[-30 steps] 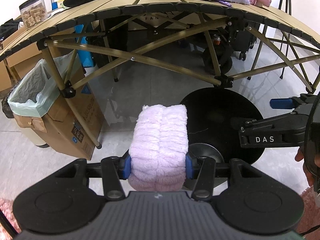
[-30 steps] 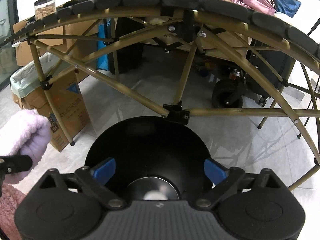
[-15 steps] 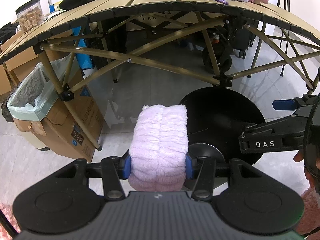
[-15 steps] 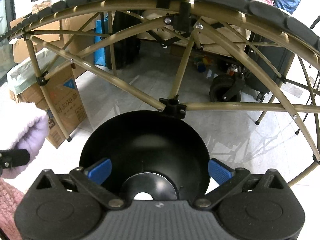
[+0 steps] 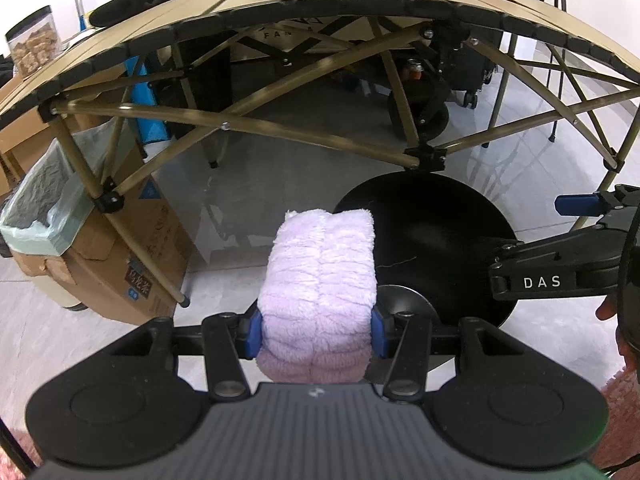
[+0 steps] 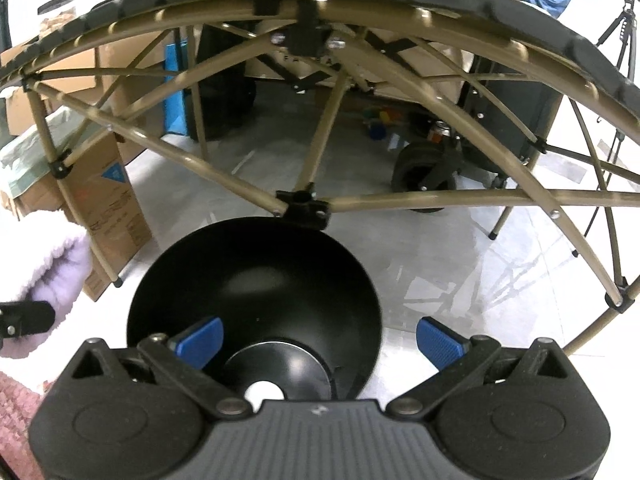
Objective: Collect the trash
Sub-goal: 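Lower the left gripper over the bin and open it to drop the sock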
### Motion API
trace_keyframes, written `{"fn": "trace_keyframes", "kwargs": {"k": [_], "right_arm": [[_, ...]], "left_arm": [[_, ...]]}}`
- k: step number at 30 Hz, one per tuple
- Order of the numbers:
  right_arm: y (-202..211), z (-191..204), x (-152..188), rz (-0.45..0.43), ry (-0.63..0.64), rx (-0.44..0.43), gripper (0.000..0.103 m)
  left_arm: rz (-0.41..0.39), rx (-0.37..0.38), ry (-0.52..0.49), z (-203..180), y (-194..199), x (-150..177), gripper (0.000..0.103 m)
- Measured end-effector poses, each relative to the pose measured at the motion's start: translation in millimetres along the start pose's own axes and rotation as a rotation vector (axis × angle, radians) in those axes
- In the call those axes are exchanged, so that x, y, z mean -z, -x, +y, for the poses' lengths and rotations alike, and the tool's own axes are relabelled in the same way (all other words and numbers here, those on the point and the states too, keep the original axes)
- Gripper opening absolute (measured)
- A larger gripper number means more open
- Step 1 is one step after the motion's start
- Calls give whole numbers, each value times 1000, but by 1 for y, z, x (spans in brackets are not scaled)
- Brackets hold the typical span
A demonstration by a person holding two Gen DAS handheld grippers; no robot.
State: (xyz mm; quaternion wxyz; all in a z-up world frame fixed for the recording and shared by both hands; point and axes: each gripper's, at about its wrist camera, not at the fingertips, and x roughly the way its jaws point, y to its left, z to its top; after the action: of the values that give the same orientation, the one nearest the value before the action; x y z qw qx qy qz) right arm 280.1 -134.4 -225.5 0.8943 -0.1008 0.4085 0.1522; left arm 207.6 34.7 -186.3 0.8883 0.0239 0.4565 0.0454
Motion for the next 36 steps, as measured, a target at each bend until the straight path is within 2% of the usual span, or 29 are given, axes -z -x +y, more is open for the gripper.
{"fn": "trace_keyframes", "kwargs": {"k": [11,23,36], "right_arm": [[12,-26,-3,-26,-49,78,103],[26,-66,-5,-62,-170,155,103],[27,-85,-1,-79,-244,204,103]], "left_arm": [[-6,36,-55,-23,-11,-19,50],[-42,58,-110,-56,-24,-48,50],[-6,100,-121,-84,-51,-68,50]]}}
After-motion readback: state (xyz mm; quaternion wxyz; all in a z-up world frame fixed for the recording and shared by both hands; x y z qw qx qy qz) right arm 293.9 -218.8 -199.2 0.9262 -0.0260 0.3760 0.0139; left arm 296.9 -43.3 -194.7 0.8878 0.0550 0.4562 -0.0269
